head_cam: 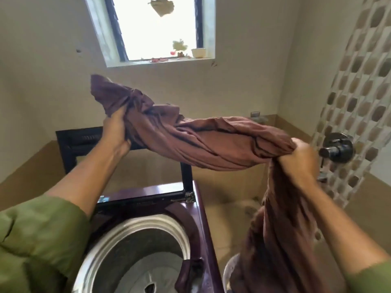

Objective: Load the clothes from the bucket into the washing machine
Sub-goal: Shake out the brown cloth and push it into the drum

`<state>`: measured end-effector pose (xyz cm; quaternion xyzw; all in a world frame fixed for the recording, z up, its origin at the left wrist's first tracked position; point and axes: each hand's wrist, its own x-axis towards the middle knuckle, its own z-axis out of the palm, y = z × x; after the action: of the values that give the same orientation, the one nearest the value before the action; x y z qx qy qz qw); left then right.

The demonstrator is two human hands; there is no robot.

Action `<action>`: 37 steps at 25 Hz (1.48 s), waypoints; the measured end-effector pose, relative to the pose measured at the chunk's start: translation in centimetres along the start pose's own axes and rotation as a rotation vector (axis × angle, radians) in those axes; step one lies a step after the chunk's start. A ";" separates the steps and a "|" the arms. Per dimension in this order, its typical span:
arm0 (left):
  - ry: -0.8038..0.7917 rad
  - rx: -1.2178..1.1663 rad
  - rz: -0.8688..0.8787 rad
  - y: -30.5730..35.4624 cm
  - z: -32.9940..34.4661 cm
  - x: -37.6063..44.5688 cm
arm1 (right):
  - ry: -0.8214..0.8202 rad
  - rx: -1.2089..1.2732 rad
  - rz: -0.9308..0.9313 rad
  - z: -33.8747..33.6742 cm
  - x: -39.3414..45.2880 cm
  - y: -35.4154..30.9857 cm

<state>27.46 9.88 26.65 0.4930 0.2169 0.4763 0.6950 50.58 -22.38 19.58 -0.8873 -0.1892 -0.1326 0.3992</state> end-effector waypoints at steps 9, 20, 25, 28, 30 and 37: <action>-0.014 0.030 -0.698 -9.8 -19.5 -7.4 | 0.043 0.027 -0.469 4.1 -8.7 -17.4; -0.407 0.548 -0.345 -6.6 -27.8 -8.9 | -0.661 -0.393 -0.875 22.9 -24.6 -26.5; -0.698 1.145 -0.281 -6.6 -26.6 -7.8 | -0.832 -0.263 -0.847 23.7 -24.6 -23.6; -0.748 1.133 -0.284 -5.9 -26.6 -7.2 | -1.009 -0.314 -0.778 22.6 -23.5 -18.9; -0.800 1.074 -0.323 -5.3 -26.9 -7.3 | -1.125 -0.456 -0.635 21.9 -22.8 -13.9; -0.943 1.159 -0.425 -7.4 -26.3 -7.2 | -0.774 -0.545 -0.379 18.9 -20.0 -4.7</action>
<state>7.17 15.71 7.82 0.8762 0.2025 -0.1167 0.4215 32.28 -9.79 2.76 -0.8933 -0.4396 0.0913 0.0229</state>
